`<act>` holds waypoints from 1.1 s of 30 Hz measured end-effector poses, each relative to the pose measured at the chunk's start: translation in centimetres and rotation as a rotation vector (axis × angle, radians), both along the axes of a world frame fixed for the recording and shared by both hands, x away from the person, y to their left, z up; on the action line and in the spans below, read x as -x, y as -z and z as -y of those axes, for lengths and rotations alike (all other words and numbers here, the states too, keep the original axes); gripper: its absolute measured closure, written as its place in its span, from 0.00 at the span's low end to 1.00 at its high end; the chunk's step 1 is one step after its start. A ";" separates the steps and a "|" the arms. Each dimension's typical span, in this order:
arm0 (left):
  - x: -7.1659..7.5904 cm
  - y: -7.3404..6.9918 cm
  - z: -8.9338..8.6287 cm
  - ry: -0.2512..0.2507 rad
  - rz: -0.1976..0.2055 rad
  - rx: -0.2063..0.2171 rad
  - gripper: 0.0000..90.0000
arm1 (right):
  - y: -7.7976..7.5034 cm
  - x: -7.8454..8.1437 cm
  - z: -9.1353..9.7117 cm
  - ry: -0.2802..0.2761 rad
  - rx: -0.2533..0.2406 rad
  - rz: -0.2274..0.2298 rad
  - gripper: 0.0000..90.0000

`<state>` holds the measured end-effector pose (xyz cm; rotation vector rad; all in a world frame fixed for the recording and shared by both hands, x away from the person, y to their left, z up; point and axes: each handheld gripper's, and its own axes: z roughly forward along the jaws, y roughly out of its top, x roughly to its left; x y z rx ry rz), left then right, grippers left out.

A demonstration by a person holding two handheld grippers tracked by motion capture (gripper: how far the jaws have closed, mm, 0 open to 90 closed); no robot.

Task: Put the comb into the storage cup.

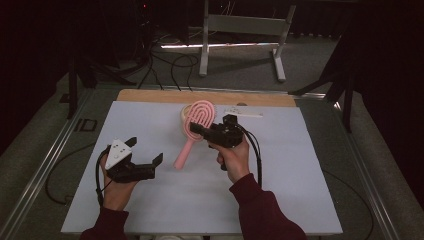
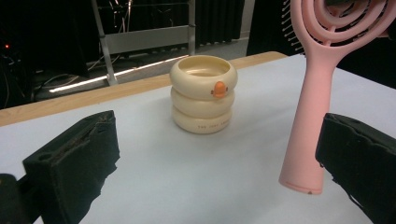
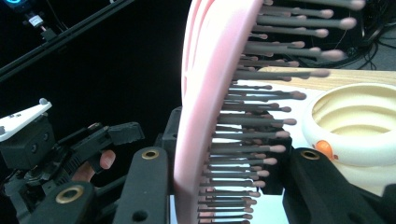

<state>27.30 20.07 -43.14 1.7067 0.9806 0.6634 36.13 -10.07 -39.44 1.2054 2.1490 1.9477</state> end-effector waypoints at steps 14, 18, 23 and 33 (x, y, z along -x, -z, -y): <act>0.1 0.2 -0.8 -0.014 0.008 -0.003 0.00 | -0.4 -0.7 0.6 0.024 -0.002 0.008 0.71; -0.1 -0.1 -1.2 -0.017 0.012 0.015 0.00 | -0.5 -0.9 0.8 0.030 -0.001 0.009 0.71; -0.1 -0.1 -1.6 -0.023 0.019 0.015 0.00 | -0.6 -1.2 0.9 0.041 -0.009 0.019 0.71; 0.7 1.1 -2.9 -0.039 0.032 0.006 0.00 | -1.2 -1.8 1.3 0.072 -0.012 0.041 0.71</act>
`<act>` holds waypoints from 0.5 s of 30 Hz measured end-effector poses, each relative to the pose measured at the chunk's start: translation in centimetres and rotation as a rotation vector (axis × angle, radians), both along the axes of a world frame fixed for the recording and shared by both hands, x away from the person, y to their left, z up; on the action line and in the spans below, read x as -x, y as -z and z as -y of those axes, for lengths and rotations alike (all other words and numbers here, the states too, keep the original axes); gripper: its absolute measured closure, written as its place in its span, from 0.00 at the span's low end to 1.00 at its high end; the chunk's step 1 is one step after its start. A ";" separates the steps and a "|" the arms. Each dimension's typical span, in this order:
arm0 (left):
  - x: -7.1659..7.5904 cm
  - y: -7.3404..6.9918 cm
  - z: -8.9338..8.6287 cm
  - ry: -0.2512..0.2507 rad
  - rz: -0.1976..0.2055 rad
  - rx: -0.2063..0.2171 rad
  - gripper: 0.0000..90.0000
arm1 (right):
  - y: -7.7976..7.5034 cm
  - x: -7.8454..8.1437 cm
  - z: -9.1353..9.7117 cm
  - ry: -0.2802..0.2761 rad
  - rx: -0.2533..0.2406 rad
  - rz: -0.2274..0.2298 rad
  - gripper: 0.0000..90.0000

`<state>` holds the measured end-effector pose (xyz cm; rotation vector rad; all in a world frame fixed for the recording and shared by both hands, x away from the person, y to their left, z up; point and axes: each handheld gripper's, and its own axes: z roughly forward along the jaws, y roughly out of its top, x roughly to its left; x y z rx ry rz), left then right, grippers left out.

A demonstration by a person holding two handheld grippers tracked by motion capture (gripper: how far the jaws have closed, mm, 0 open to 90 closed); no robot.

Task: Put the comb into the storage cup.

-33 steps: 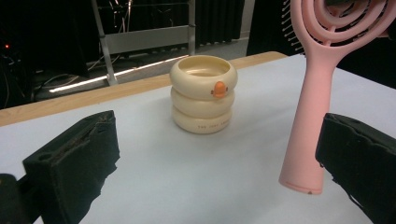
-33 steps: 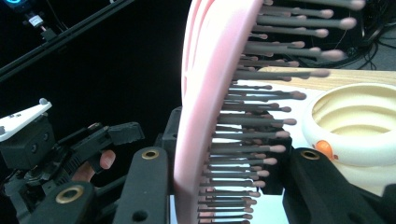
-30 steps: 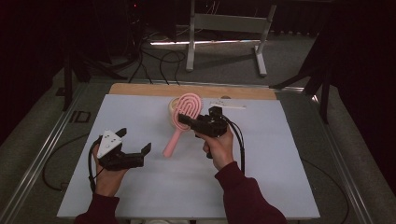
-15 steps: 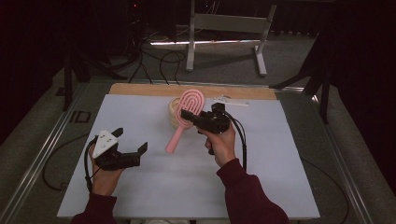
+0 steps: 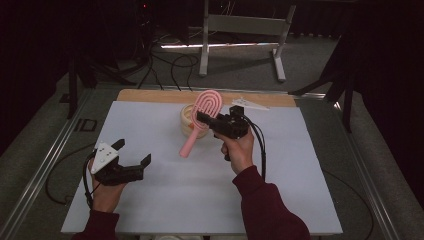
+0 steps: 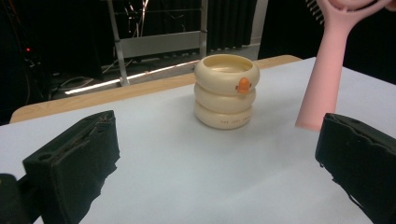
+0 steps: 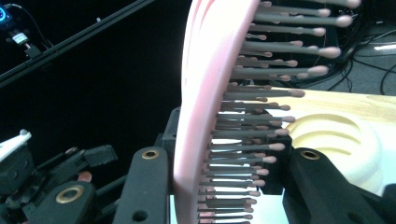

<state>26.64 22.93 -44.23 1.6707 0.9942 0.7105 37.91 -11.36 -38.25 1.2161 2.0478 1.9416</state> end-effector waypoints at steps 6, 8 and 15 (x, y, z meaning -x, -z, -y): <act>0.5 0.8 -0.3 0.009 0.010 -0.019 0.00 | -0.4 -0.4 0.1 0.003 -0.007 -0.001 0.71; 0.7 1.1 -0.4 0.013 0.012 -0.021 0.00 | -0.6 -0.5 0.1 0.006 0.000 0.005 0.71; 1.3 1.6 -0.8 0.004 0.013 -0.031 0.00 | -0.9 -0.8 0.3 0.012 0.009 0.006 0.71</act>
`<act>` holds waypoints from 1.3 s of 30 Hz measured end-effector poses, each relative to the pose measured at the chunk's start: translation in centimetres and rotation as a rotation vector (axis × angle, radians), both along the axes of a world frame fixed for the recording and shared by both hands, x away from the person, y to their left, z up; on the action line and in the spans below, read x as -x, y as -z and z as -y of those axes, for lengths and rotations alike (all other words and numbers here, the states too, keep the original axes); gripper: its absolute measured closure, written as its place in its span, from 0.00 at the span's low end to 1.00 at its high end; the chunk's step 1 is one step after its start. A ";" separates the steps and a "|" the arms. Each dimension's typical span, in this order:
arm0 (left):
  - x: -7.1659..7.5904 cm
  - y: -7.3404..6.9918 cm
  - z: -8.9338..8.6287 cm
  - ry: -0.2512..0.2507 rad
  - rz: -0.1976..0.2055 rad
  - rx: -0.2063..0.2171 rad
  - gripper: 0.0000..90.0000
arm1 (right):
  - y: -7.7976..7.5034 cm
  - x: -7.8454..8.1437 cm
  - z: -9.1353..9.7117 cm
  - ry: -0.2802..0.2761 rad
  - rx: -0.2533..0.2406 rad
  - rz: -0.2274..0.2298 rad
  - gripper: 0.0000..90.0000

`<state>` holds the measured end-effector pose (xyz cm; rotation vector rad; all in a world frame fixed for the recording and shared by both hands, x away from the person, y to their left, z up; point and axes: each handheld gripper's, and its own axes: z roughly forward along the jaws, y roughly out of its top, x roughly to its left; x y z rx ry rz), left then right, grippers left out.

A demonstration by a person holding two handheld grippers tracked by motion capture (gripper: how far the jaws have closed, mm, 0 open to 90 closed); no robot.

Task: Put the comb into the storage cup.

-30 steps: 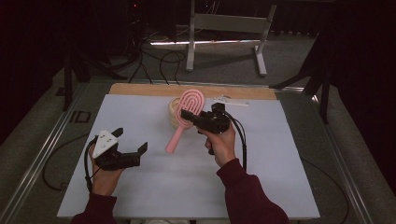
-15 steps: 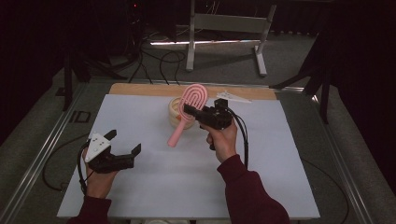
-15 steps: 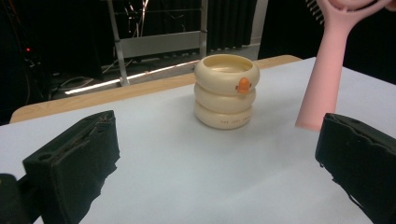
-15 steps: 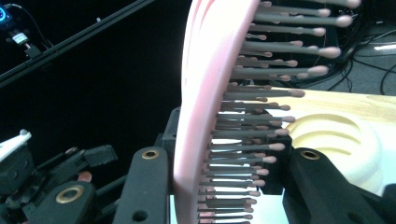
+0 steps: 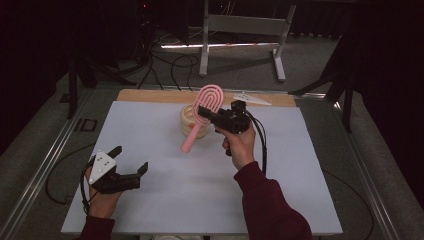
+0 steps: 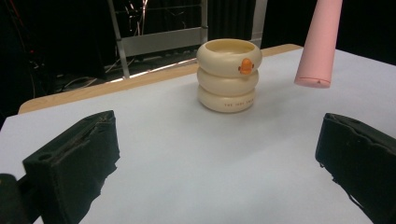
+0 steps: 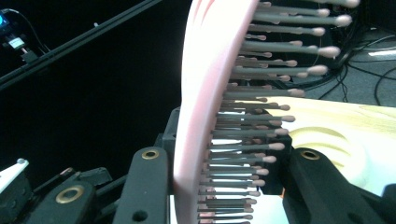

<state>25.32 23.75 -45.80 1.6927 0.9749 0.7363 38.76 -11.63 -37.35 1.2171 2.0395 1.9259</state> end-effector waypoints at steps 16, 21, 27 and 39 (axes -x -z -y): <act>0.2 0.3 -0.2 -0.013 0.009 -0.012 0.00 | -0.5 -0.8 0.4 0.042 0.041 0.006 0.71; 0.1 0.6 -0.4 -0.013 0.001 -0.004 0.00 | -0.6 -1.1 0.3 0.039 0.043 0.006 0.71; 0.1 0.5 -0.5 -0.015 0.004 0.003 0.00 | -0.6 -1.4 0.4 0.038 0.043 0.011 0.71; 0.2 0.4 -0.6 -0.023 0.012 -0.002 0.00 | -1.4 -2.2 0.7 0.051 0.030 0.030 0.71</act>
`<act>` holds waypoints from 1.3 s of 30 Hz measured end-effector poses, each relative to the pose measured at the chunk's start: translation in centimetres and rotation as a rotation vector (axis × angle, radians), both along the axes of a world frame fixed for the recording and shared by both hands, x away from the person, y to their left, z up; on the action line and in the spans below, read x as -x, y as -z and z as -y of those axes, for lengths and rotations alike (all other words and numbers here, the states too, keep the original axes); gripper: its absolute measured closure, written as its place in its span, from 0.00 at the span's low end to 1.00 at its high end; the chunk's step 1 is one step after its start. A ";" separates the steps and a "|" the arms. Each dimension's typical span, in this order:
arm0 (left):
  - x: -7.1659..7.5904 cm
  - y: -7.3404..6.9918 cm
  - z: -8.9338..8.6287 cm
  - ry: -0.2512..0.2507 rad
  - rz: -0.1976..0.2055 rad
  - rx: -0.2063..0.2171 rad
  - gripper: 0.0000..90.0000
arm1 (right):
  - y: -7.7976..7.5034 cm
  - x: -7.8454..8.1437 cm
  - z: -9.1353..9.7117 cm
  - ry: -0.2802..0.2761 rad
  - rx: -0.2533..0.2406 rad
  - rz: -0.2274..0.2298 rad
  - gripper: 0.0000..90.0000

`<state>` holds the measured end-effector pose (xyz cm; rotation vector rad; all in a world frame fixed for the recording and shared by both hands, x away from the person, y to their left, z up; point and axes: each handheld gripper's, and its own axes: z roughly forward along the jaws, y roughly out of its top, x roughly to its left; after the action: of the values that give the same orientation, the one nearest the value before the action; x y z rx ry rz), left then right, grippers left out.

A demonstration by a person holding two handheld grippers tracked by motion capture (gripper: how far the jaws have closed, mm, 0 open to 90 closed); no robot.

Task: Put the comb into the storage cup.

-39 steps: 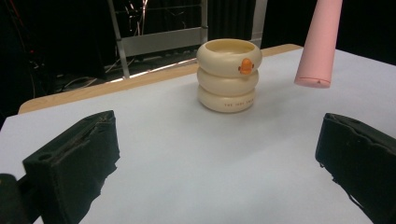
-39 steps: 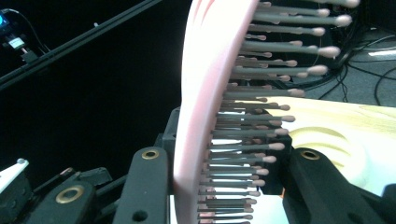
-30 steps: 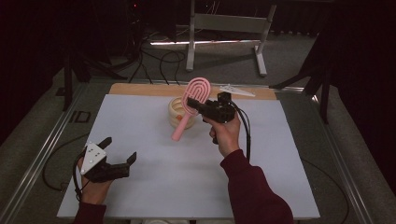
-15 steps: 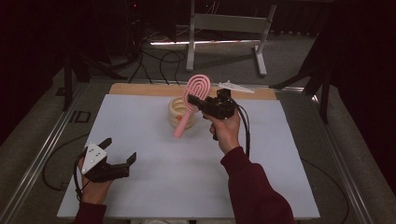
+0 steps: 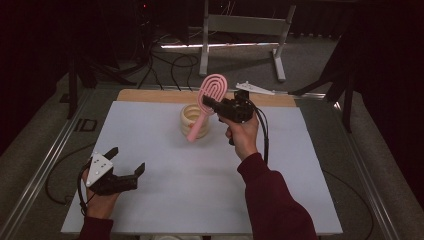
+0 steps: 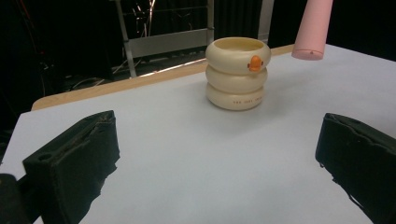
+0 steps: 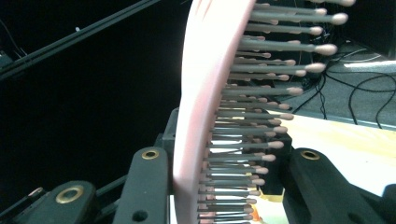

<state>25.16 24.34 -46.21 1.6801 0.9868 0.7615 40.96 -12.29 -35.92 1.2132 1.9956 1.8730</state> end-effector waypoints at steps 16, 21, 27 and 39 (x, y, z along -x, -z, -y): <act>0.1 -0.1 0.0 -0.003 0.002 -0.008 0.00 | -0.4 -0.8 -0.4 0.021 0.022 0.029 0.71; 0.1 -0.1 0.1 -0.002 0.002 -0.010 0.00 | -0.4 -1.2 0.0 0.044 0.005 0.026 0.71; 0.1 -0.1 0.2 0.000 0.001 -0.012 0.00 | -0.3 -1.7 0.2 0.077 0.023 0.026 0.71; 0.2 -0.2 0.1 0.001 0.005 -0.012 0.00 | -0.9 -2.5 0.3 0.109 0.033 0.036 0.71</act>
<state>24.99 24.21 -45.98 1.6879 0.9801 0.7720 43.46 -12.55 -35.02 1.2431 1.8946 1.7906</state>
